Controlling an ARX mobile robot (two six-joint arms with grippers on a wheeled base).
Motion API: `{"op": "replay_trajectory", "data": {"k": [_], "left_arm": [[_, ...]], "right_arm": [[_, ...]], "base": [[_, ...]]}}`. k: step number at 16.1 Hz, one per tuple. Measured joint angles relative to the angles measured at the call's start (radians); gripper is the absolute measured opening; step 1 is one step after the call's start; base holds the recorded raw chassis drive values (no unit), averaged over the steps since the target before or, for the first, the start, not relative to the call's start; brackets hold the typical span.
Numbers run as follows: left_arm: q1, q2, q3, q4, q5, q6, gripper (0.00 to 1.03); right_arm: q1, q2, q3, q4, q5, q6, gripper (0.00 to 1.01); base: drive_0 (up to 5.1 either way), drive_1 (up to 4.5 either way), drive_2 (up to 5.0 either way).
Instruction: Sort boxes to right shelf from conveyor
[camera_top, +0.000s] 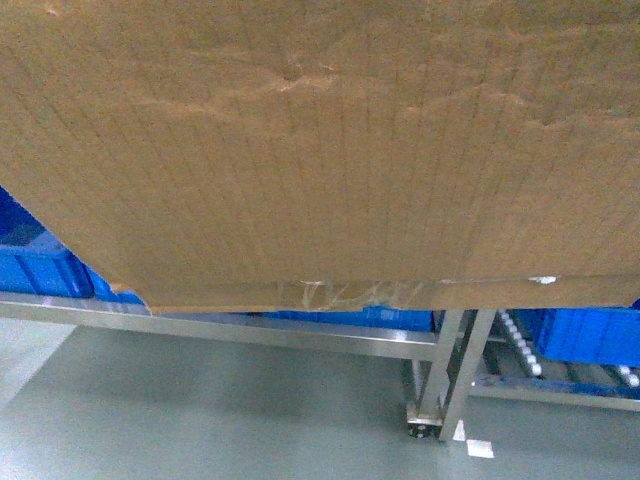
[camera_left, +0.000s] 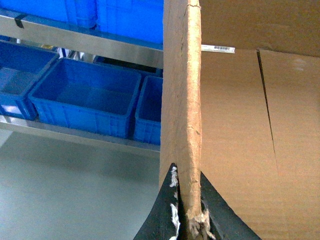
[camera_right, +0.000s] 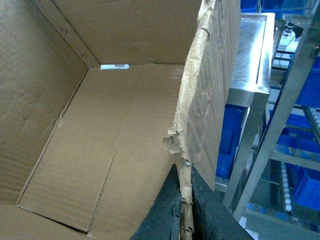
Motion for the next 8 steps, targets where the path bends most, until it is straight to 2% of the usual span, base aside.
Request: {"op": "replay_trajectory", "data": {"k": [8], "left_arm": [[-0.005, 0.0, 0.0, 0.002, 0.0, 0.0, 0.02]], "right_arm": [[-0.003, 0.0, 0.0, -0.001, 0.0, 0.0, 0.02]], "base": [[4.7, -2.86, -2.6]]}}
